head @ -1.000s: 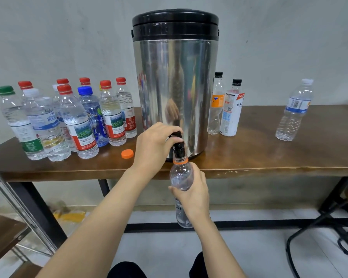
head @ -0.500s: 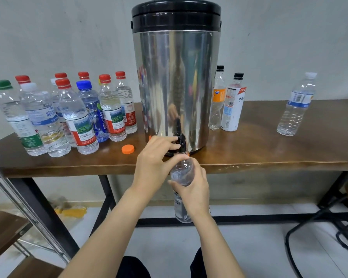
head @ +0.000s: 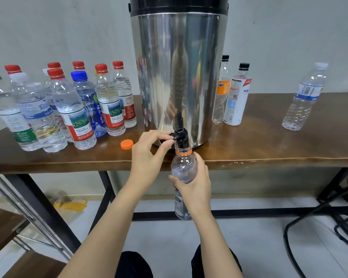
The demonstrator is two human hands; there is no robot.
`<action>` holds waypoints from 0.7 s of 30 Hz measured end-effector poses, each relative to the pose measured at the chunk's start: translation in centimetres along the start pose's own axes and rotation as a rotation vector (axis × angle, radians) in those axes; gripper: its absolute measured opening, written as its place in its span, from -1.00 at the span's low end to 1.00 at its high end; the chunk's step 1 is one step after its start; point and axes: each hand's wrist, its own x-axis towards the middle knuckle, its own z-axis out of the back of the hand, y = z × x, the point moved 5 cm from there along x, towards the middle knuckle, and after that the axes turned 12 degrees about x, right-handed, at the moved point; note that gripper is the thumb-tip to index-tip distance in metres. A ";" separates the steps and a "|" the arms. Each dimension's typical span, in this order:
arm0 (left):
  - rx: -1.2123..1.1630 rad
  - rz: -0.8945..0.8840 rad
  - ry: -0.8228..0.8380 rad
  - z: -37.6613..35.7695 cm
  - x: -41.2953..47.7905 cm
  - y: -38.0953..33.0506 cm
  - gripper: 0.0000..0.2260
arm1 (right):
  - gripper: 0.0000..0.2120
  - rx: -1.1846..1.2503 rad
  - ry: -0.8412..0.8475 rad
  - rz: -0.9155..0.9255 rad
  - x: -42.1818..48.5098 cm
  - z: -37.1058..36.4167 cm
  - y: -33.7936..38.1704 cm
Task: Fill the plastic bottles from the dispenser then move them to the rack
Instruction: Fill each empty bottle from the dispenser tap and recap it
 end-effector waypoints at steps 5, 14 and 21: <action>-0.090 0.014 -0.106 -1.4 -1.0 0.3 -0.89 | -0.19 0.004 -0.009 0.012 0.0 -0.2 -0.1; -0.141 0.053 -0.165 -2.4 -1.3 0.5 -0.90 | -0.21 0.014 -0.007 -0.008 -0.2 0.0 -0.2; -0.169 0.095 -0.160 -2.7 -1.5 0.7 -0.89 | -0.23 0.038 -0.001 0.013 -0.2 0.1 0.3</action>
